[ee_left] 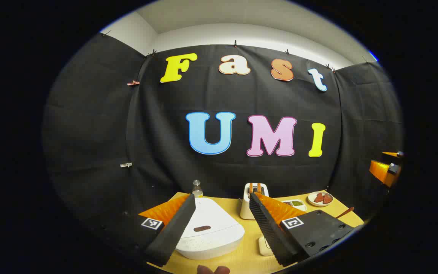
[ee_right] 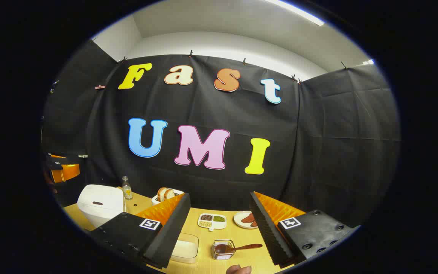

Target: Close the left gripper, press the button to open the rice cooker; take a wooden spoon from the chopstick holder with the right hand, scoop a spoonful of rice and pour it into the rice cooker, then put the wooden spoon back into the chopstick holder.

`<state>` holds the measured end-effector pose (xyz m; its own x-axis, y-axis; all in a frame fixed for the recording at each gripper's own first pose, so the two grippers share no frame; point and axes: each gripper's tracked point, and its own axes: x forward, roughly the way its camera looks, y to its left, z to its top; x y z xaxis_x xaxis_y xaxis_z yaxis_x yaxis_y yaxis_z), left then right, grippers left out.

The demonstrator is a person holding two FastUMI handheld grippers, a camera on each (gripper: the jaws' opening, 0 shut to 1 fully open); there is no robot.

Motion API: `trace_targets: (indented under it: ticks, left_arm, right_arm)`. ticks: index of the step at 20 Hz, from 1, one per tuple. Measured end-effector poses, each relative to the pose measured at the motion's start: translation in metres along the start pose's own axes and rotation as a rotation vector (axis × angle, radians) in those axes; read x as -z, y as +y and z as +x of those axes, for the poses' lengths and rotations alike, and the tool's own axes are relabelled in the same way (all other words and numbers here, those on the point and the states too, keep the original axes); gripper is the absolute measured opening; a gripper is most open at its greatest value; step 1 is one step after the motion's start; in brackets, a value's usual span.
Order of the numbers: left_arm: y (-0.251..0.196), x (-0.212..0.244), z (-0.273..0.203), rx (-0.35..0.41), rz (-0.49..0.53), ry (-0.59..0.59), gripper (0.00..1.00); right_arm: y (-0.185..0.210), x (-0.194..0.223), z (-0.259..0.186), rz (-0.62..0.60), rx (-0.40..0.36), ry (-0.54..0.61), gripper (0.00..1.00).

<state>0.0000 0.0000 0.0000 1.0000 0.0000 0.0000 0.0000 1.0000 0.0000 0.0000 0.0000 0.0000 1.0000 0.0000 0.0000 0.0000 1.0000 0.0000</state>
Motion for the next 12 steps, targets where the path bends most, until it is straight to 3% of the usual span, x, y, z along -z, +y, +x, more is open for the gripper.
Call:
trace_targets:
  ticks: [12]
  left_arm:
    - [0.0053, 0.0068, 0.008, 0.007, -0.012, 0.017, 0.98]
  right_arm:
    - [0.007, 0.0066, 0.0021, -0.021, 0.007, 0.02, 0.97]
